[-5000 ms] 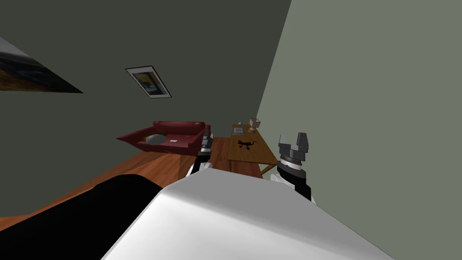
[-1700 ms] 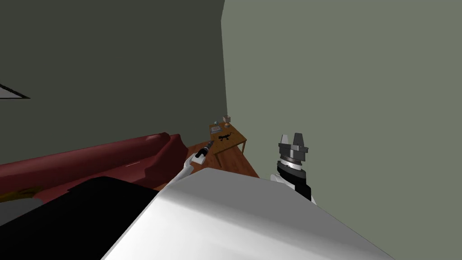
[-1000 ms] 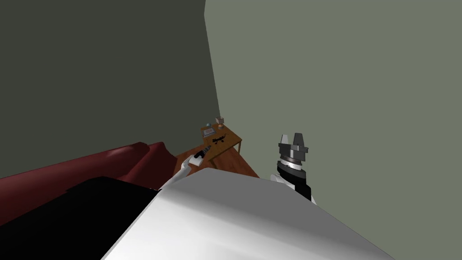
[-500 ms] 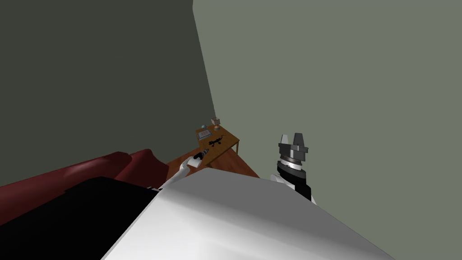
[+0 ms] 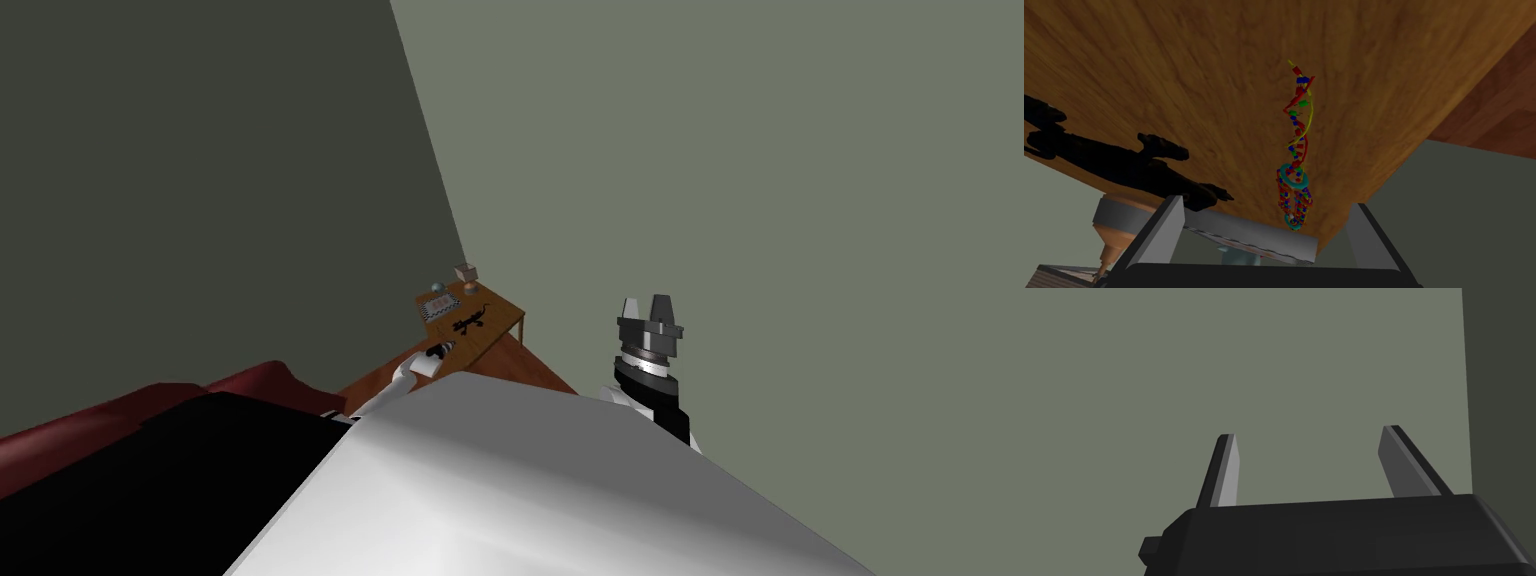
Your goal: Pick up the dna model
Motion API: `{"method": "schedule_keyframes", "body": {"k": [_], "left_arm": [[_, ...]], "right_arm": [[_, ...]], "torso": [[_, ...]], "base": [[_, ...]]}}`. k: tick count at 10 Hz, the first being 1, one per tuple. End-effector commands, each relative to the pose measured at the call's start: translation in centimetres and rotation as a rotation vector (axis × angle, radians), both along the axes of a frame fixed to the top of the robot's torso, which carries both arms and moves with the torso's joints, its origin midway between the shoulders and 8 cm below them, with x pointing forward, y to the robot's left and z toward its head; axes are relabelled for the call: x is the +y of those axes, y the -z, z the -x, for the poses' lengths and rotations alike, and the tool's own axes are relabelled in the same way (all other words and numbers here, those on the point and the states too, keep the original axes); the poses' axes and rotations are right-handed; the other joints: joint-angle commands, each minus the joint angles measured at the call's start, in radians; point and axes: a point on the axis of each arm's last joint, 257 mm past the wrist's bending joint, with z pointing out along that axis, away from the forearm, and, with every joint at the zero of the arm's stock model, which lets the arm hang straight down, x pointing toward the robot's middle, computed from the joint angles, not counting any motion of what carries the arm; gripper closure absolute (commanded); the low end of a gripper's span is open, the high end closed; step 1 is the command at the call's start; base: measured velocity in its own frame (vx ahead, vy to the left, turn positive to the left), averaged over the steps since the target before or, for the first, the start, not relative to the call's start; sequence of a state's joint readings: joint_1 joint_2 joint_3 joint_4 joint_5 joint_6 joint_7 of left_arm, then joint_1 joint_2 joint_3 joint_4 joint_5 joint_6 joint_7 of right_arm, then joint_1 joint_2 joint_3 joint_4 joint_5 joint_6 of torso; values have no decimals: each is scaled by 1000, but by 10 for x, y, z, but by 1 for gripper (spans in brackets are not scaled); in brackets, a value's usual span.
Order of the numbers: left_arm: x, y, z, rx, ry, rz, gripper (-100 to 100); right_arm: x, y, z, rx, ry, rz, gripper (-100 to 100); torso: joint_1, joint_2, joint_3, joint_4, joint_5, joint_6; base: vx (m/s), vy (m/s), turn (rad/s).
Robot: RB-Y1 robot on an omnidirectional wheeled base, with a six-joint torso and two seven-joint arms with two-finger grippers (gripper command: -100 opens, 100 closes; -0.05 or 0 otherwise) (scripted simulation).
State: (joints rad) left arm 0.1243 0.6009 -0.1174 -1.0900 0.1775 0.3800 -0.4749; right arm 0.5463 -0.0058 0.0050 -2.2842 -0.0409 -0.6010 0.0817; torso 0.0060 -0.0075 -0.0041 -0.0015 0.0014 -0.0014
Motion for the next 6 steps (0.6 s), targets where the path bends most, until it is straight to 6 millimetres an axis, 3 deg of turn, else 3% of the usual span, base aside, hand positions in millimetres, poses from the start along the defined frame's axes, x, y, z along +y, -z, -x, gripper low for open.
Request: {"method": "schedule_keyframes", "body": {"k": [1,5,6], "left_arm": [[4,2,9,34,-8,-9,-100],[25,24,56,172,-44,-42,-100],[21,20,50,150,-38,-37,-100]], "right_arm": [[0,0,0,0,0,0,0],[0,0,0,0,0,0,0],[0,0,0,0,0,0,0]], "torso": [[0,0,0,0,0,0],[-2,3,2,1,-1,0],[-2,3,2,1,-1,-1]], "base": [[63,47,-92],[44,54,-156],[14,29,-18]]}}
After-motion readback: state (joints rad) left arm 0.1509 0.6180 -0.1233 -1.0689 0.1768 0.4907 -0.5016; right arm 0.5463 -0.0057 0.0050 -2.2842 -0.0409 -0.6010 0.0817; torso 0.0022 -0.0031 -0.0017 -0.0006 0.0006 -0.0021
